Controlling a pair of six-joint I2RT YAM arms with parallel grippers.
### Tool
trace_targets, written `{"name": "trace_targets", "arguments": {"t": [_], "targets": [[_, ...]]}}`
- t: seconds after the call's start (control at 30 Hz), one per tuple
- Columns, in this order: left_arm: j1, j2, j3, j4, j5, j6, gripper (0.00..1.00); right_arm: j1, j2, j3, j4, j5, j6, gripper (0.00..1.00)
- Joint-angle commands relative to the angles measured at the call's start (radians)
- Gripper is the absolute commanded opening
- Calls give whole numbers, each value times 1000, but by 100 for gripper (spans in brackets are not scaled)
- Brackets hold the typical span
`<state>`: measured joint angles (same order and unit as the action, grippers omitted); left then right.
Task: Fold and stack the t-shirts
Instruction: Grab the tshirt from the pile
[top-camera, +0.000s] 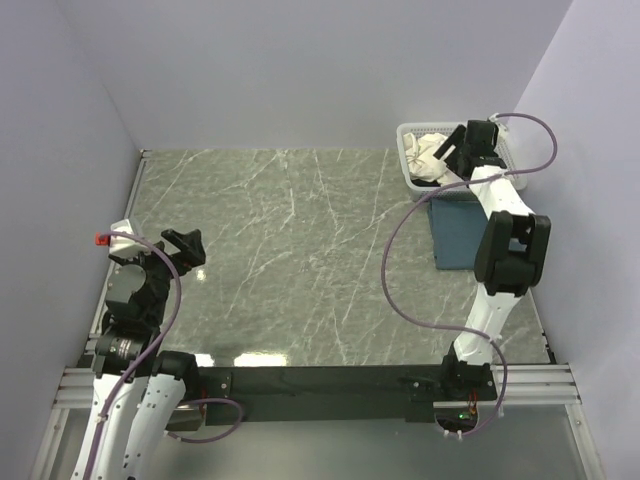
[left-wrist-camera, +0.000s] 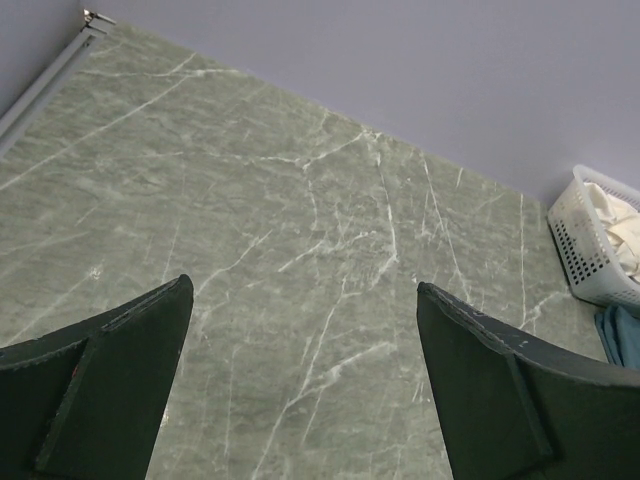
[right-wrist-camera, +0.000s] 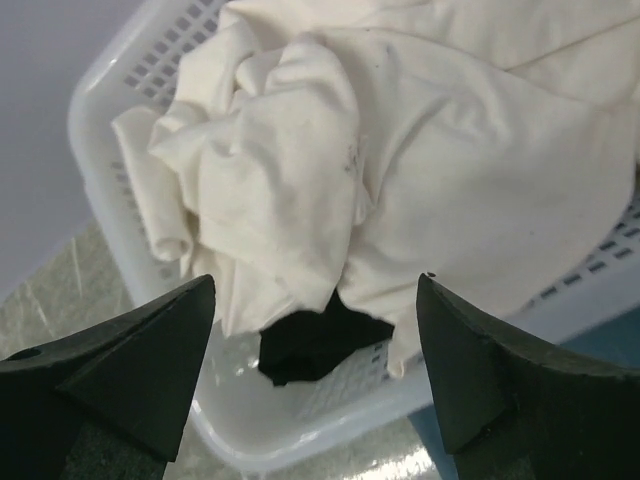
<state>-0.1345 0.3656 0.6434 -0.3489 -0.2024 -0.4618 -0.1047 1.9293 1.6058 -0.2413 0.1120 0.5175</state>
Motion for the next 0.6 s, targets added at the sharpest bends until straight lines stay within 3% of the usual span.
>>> {"name": "trace_targets", "arguments": {"t": [0.0,0.23,0.3,0.53,0.57], "targets": [[-2,10,4,25,20,-17,99,-24,77,89,79,-58,32,87],[-2,41,-1,51,17,-31,99,-30,191,167,149,-141,26,81],[-2,58,-1,57,21,-32,100,-30,210,184,148,-167,19,75],[-2,81,-13,85,47,-43,99,-29,185,183,168,-215,-17,44],[-2,82,-14,91,49,-44,100,-26,180,183,163,-218,-30,33]]}}
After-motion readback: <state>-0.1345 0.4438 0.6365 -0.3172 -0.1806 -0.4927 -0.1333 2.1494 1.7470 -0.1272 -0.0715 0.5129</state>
